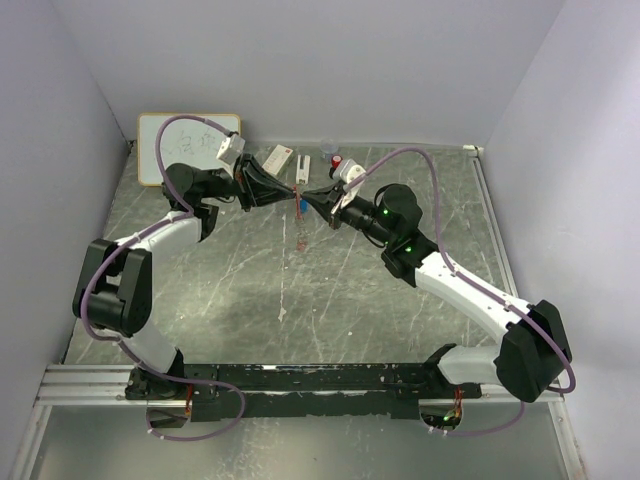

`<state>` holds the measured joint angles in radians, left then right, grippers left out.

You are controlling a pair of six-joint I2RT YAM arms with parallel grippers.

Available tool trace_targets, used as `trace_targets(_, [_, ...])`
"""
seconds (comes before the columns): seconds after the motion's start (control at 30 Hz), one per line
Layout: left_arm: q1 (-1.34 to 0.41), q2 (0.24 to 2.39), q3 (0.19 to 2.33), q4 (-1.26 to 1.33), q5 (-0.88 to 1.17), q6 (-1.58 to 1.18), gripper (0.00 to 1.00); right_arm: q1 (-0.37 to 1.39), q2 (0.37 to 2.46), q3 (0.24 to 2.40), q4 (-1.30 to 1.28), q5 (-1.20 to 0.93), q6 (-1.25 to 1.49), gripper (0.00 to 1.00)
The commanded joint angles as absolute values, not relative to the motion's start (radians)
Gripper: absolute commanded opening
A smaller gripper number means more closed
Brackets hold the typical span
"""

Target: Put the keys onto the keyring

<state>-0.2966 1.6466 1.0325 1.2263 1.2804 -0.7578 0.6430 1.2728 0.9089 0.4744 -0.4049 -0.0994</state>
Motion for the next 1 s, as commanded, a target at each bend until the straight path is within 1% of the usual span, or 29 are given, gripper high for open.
trace_targets(0.0, [-0.304,1.679,1.052,1.423,1.325,-0.897,0.07,0.646,1.274,0.924,0.519,-0.401,-0.124,0.0])
trace_targets(0.2, [-0.304,1.706,1.058,1.51,1.341,-0.972,0.07,0.646,1.274,0.925,0.524,-0.382,-0.147,0.0])
trace_targets(0.5, [-0.305,1.69,1.055,1.446,1.345,-0.927,0.07,0.646,1.29,0.936,0.537,-0.362,-0.177,0.0])
trace_targets(0.97, [-0.317,1.675,1.053,1.433,1.356,-0.928,0.07,0.645,1.318,0.928,0.621,-0.344,-0.207,0.0])
